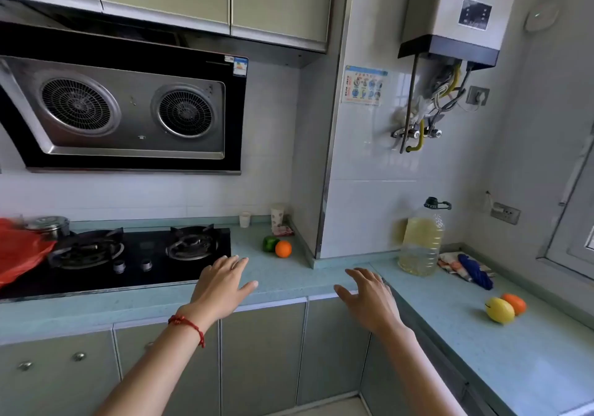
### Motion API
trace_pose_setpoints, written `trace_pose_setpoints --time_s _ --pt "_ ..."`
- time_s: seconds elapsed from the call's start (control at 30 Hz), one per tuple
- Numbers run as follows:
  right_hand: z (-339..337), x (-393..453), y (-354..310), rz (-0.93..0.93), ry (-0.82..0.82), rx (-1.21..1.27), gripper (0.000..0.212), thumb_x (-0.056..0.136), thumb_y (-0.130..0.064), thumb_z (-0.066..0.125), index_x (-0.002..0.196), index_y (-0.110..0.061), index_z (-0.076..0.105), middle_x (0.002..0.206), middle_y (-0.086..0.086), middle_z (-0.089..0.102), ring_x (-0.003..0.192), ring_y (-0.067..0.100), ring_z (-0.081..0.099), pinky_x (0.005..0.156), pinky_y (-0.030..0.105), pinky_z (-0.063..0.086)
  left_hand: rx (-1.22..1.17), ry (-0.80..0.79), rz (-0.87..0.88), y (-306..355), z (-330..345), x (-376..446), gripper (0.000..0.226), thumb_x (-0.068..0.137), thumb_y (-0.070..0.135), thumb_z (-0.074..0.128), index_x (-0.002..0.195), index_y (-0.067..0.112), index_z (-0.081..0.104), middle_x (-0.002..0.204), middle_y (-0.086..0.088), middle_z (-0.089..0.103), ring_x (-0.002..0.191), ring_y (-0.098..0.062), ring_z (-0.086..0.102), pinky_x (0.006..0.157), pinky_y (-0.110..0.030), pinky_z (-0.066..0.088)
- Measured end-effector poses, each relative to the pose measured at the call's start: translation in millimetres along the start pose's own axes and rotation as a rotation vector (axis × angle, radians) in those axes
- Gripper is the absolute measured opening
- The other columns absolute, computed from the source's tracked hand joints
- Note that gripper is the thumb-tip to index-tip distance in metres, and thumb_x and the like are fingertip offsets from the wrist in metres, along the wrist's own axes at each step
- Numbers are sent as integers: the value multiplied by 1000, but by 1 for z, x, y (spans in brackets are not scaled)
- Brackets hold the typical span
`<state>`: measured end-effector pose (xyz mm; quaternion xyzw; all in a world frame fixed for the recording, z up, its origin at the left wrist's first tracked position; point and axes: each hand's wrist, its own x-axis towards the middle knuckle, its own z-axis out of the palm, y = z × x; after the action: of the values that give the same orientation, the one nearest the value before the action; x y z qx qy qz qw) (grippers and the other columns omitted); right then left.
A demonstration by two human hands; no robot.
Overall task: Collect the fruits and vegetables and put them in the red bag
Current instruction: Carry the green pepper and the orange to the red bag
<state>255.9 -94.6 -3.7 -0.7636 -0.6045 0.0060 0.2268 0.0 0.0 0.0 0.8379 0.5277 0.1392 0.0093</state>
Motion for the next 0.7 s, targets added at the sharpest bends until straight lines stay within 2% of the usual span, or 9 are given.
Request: trace_pose_setpoints --time_s 0.37,0.7 --pt "65 111 -3 -63 -31 -134 59 93 -53 36 142 -21 30 150 0 32 140 17 23 112 32 19 45 -15 6 -47 47 108 64 92 52 31 145 18 17 155 -3 17 143 -21 12 115 -37 16" --pt "131 248 -23 3 -58 -136 60 92 -56 35 142 -23 30 152 -1 30 140 18 23 114 32 19 55 -73 66 -107 88 251 63 93 52 29 144 18 17 155 -3 18 143 -22 12 115 -38 16"
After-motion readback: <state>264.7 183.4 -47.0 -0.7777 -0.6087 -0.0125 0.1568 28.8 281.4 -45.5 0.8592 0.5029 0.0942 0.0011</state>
